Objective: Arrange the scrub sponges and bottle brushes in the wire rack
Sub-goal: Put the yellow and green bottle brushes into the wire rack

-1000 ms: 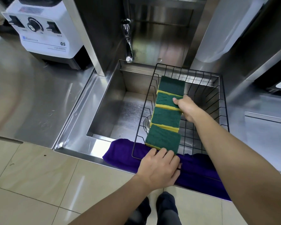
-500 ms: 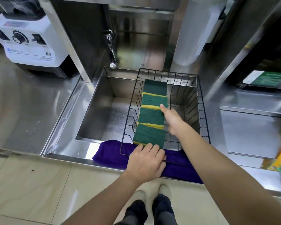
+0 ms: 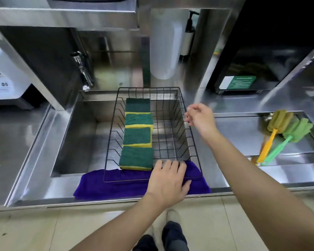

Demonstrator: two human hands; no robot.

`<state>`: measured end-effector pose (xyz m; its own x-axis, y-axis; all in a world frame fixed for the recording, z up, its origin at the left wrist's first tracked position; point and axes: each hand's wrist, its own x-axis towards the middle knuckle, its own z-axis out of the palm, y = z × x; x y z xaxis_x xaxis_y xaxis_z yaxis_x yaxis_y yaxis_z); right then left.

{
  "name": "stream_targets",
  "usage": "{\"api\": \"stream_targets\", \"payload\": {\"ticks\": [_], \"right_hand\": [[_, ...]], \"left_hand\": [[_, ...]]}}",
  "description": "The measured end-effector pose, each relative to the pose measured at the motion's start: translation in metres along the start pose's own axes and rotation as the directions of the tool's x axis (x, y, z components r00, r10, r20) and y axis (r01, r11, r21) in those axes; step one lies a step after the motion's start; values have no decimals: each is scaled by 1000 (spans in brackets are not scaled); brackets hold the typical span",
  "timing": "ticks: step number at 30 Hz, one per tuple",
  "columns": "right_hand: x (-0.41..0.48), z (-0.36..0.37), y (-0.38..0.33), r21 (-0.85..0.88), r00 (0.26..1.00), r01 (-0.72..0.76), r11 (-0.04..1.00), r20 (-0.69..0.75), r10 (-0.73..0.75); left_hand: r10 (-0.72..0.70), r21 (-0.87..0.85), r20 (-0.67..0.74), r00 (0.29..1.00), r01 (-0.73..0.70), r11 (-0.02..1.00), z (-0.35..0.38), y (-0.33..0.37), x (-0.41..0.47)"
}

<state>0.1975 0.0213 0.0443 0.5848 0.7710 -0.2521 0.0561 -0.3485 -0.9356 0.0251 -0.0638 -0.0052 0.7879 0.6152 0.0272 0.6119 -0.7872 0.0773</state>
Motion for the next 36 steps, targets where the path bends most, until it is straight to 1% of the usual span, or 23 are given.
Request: {"api": "stream_targets", "payload": {"ticks": [2,3,4,6,8,9,10,12,14,16,18,21,23,24,25,26,28,29,31,34,36], "right_hand": [[8,-40,6,-106,986,49,993,-156,-66],[11,-57,12,-173,970,38,984,-231,-77],[12,-76,19,-247,944,-5,969,-321,-77],[10,-114,37,-369,860,-134,920,-505,-77],[4,-145,58,-431,776,-288,855,-628,-55],[0,-156,68,-451,753,-350,821,-657,-40],[-3,-165,79,-478,747,-395,784,-664,-28],[-9,-177,96,-549,760,-462,697,-650,-10],[-11,-185,108,-595,773,-522,611,-632,44],[-11,-188,116,-630,788,-543,555,-611,78],[-8,-187,120,-657,802,-527,540,-594,60],[-3,-180,113,-597,779,-557,578,-616,115],[0,-176,107,-502,761,-554,665,-628,160],[3,-174,104,-448,770,-518,729,-615,170],[4,-171,100,-384,793,-457,802,-585,171],[5,-168,96,-328,818,-376,867,-557,143],[5,-160,84,-229,840,-238,944,-537,82],[3,-155,77,-188,838,-202,961,-541,70],[3,-142,65,-146,857,-117,982,-515,26],[-1,-115,47,-142,910,-1,990,-411,-58],[-3,-93,37,-186,943,51,981,-316,-109]], "left_hand": [[22,6,46,999,-23,1000,0,9,12],[7,11,84,996,-8,1000,-2,11,15],[-5,23,117,993,2,1000,-3,13,17],[-9,50,171,985,1,999,-1,19,24],[-13,62,209,978,0,998,0,22,28],[-16,73,213,977,0,997,0,23,29],[-16,76,211,977,0,997,-1,23,30],[-14,67,207,978,0,998,-1,23,30],[-11,69,204,979,-3,998,-2,23,30],[-20,69,217,976,5,998,-3,25,31],[-28,72,233,972,11,997,-5,26,31],[-25,72,225,974,9,997,-5,25,31],[-24,69,222,975,9,998,-6,25,30],[-23,67,216,976,9,998,-5,25,30],[-24,67,212,977,10,998,-5,24,30],[-25,70,210,977,11,997,-5,24,30],[-24,65,205,978,11,998,-4,24,29],[-27,61,209,978,15,998,-4,24,29],[-25,47,211,977,16,999,-4,23,29],[-3,63,177,984,-9,998,-4,17,24],[-14,90,168,986,-1,996,-5,8,18]]}}
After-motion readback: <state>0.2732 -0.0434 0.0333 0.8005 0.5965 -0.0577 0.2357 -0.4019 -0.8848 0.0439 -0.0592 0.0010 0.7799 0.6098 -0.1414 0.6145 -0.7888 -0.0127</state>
